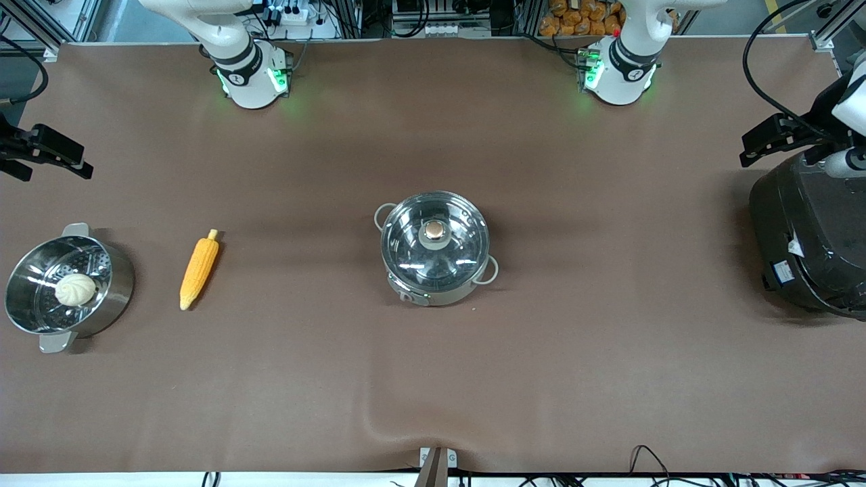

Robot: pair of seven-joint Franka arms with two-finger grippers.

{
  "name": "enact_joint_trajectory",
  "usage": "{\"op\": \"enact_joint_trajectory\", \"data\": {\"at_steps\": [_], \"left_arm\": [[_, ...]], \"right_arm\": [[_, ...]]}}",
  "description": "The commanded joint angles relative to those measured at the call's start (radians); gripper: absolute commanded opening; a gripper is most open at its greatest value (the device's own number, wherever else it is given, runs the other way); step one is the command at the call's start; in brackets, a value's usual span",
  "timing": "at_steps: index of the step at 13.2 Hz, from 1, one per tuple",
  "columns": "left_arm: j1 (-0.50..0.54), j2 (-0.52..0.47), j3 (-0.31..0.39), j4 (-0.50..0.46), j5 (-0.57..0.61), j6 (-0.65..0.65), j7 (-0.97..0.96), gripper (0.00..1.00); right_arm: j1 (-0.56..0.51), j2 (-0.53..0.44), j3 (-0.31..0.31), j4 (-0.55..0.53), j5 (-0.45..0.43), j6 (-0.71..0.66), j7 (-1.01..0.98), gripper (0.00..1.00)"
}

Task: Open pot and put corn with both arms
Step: 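Reach the left gripper to the lid knob while the right gripper reaches the corn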

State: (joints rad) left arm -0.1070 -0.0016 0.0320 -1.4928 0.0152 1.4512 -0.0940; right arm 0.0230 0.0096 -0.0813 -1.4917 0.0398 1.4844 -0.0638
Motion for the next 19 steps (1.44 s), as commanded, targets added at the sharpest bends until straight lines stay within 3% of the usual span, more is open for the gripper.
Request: {"op": "enact_joint_trajectory", "data": {"at_steps": [1, 4, 7, 10, 13, 15, 19], "left_arm": [[-0.003, 0.012, -0.001, 0.028, 0.017, -0.023, -0.004, 1.00], [-0.020, 0.026, -0.006, 0.048, 0.011, -0.022, -0.015, 1.00], [-0.083, 0.086, -0.059, 0.057, 0.006, 0.006, -0.064, 1.00], [-0.212, 0.182, -0.095, 0.089, 0.005, 0.115, -0.304, 1.00], [-0.347, 0.339, -0.099, 0.205, -0.004, 0.156, -0.554, 1.00], [-0.422, 0.391, -0.098, 0.215, -0.008, 0.240, -0.683, 1.00], [-0.551, 0.506, -0.096, 0.218, -0.009, 0.392, -0.921, 1.00]], "right_arm": [[-0.006, 0.006, 0.003, 0.007, 0.000, -0.009, 0.013, 1.00], [-0.006, 0.006, 0.003, 0.007, 0.000, -0.009, 0.013, 1.00], [-0.006, 0.006, 0.003, 0.007, 0.000, -0.009, 0.013, 1.00], [-0.003, 0.009, 0.002, 0.004, -0.004, -0.010, 0.013, 1.00], [0.021, 0.032, 0.005, -0.022, -0.021, 0.005, 0.045, 1.00], [0.043, 0.075, 0.005, -0.041, -0.018, 0.072, 0.050, 1.00], [0.074, 0.111, 0.006, -0.217, -0.006, 0.325, 0.065, 1.00]]}}
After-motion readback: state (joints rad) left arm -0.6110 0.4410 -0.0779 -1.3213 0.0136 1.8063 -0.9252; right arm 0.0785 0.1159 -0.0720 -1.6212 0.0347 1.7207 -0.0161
